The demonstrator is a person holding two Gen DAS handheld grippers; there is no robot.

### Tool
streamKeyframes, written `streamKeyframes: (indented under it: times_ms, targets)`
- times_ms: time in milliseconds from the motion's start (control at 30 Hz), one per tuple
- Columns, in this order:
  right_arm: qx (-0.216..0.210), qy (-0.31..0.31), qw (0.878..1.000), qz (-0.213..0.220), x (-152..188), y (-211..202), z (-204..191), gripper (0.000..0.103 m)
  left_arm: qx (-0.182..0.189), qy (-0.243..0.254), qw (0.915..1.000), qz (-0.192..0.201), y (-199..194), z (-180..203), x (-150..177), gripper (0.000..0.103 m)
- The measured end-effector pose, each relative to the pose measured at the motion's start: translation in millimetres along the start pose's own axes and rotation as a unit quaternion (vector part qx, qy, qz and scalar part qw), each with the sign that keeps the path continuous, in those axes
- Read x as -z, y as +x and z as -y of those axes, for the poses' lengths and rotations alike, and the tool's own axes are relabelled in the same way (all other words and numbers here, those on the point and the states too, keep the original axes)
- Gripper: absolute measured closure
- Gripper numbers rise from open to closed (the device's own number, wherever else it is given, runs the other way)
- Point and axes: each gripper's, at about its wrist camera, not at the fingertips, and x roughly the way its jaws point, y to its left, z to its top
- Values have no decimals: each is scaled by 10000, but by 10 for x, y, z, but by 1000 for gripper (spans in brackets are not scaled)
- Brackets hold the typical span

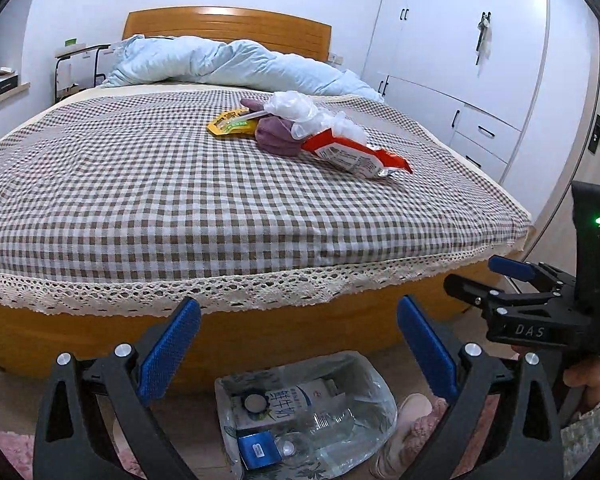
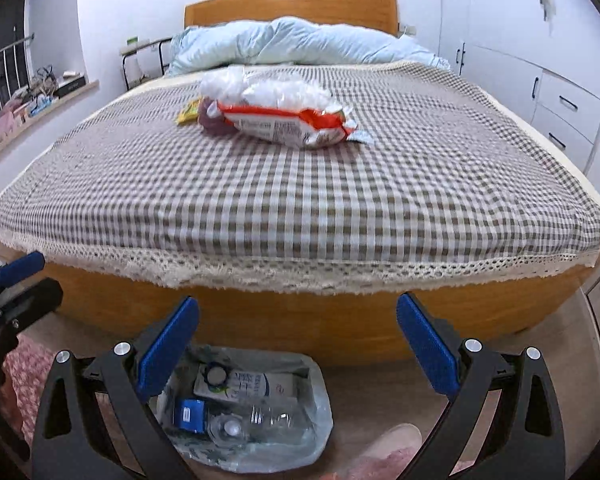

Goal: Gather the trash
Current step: 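Move both tools over the bed to the pile of clear plastic bags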

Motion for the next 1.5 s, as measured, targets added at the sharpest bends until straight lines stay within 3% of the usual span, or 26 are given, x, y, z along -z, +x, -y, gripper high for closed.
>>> streamKeyframes:
  times_ms: [333,500,800,1067,1500]
  targets:
    - [184,200,9995,178,25,14,122,8,-59,51,9998,197,-58,71,-71,8]
    - [362,453,9979,299,59,-65,208,8,60,216,9996,158,-80,115,-81,8]
    - [863,340,9938,607,18,-230,137,8,292,542,9974,368,-254,149,-154,8]
    - [880,261,9923,826,-70,-423,23,8,339,482,9966,571,-375,66,-215,8]
    - [887,22,9850,1483,-465,-635,-19,8,253,309,9933,1084,-443,-26,-631,8]
